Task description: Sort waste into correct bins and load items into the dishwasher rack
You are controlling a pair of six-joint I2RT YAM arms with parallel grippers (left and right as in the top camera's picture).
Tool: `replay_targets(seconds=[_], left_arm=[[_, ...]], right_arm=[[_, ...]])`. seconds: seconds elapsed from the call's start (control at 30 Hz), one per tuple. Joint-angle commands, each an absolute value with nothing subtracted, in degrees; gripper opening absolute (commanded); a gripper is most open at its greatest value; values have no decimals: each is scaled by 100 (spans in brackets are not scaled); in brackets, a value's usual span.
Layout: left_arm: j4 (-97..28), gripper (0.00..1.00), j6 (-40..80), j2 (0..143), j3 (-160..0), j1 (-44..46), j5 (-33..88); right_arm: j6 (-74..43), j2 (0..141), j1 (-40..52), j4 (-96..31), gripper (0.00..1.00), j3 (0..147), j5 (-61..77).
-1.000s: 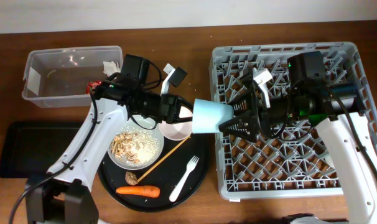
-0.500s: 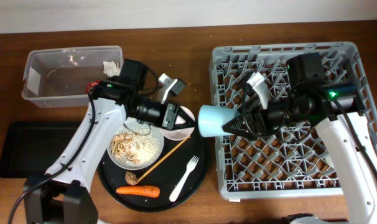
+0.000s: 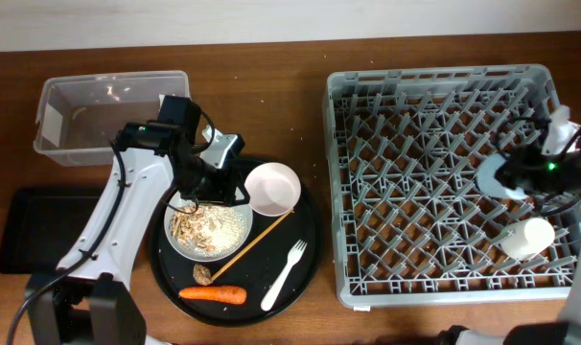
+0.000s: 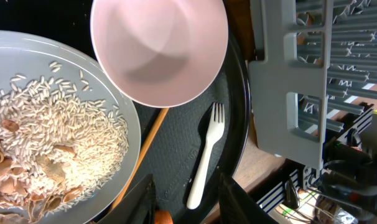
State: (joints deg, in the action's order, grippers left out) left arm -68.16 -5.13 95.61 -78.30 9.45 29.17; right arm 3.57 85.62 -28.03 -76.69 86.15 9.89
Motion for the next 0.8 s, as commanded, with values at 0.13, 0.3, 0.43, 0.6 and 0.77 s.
replay_targets(seconds=[0.13,0.3,0.43,0.6,0.77], left_arm=[[-6818,33,-541,9489,-7865,945,2867],[-6818,33,-543,9489,-7865,947,2867],[-6818,34,-543,9489,-7865,945,2867],[-6753,39,-543,9489,-7865,947,2864],[-6359,47,-351,9491,-7863,947,2838]], right_arm=[[-224,9384,-2971,-7826,57,8680,14],[-224,9463,-2971,-7830,98,8680,91],[-224,9463,-2969,-7828,98,8680,266],[165,9463,-2965,-8156,98,8680,2294],[1031,9325,-2477,-8864,93,8680,3087]])
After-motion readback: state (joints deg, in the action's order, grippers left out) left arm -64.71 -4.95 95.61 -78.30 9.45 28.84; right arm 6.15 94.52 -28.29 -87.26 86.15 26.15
